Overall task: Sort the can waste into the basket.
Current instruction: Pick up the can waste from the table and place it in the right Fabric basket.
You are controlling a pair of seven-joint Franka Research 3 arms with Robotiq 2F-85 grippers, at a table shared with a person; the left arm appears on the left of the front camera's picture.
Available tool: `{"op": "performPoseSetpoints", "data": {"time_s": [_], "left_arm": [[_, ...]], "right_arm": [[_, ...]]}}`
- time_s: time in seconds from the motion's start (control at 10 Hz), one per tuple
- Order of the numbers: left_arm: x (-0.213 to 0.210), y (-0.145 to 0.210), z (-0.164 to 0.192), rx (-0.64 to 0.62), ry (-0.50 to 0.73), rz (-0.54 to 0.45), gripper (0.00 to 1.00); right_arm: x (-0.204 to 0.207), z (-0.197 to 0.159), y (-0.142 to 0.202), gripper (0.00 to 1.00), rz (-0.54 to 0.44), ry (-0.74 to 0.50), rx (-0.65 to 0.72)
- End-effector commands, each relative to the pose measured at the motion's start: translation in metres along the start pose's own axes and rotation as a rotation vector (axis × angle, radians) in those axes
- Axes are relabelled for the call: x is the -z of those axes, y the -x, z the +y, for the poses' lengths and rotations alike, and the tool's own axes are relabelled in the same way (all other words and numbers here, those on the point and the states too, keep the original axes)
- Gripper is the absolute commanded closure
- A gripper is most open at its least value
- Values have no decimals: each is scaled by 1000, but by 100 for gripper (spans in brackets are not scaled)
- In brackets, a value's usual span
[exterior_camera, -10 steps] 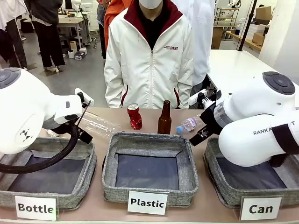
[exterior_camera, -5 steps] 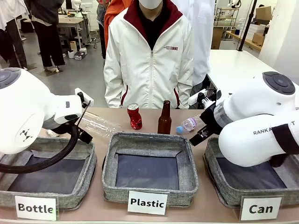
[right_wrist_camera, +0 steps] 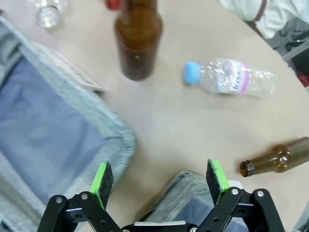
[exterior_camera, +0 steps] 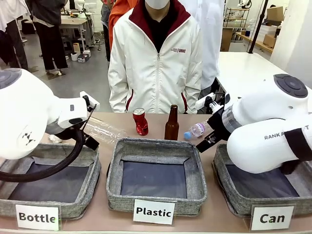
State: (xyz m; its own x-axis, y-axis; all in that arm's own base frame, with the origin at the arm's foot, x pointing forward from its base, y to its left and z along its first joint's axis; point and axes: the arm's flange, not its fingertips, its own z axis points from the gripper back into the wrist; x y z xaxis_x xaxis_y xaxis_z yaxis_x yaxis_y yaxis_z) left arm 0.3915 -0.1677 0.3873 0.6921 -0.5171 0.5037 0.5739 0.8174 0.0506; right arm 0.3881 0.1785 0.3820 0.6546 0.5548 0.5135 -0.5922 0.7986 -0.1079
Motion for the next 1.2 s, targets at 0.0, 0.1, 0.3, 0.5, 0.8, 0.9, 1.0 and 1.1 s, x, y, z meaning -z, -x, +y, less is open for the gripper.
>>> {"op": "performPoseSetpoints", "data": {"time_s": [0.0, 0.1, 0.3, 0.5, 0.8, 0.9, 1.0, 1.1], "left_arm": [[-72, -12, -2, -53, 311, -39, 0], [-102, -9, 1, -79, 398, -79, 0], [-155, 28, 32, -148, 617, -178, 0], [-206, 104, 107, -385, 604, -414, 0], [-234, 241, 181, -851, 502, -728, 0], [-229, 267, 187, -977, 456, -808, 0], [-223, 287, 189, -1056, 441, -840, 0], [-212, 299, 179, -1163, 409, -865, 0]], "right_arm": [[-70, -7, -5, 0, -72, -114, 105], [-109, -12, 1, 0, -140, -179, 196], [-169, -40, 43, 0, -308, -403, 354], [-191, -87, 115, 0, -448, -502, 514], [-201, -134, 221, 0, -659, -482, 802], [-201, -141, 240, 0, -700, -456, 861], [-202, -146, 254, 0, -714, -435, 906], [-203, -149, 261, 0, -715, -403, 936]]}}
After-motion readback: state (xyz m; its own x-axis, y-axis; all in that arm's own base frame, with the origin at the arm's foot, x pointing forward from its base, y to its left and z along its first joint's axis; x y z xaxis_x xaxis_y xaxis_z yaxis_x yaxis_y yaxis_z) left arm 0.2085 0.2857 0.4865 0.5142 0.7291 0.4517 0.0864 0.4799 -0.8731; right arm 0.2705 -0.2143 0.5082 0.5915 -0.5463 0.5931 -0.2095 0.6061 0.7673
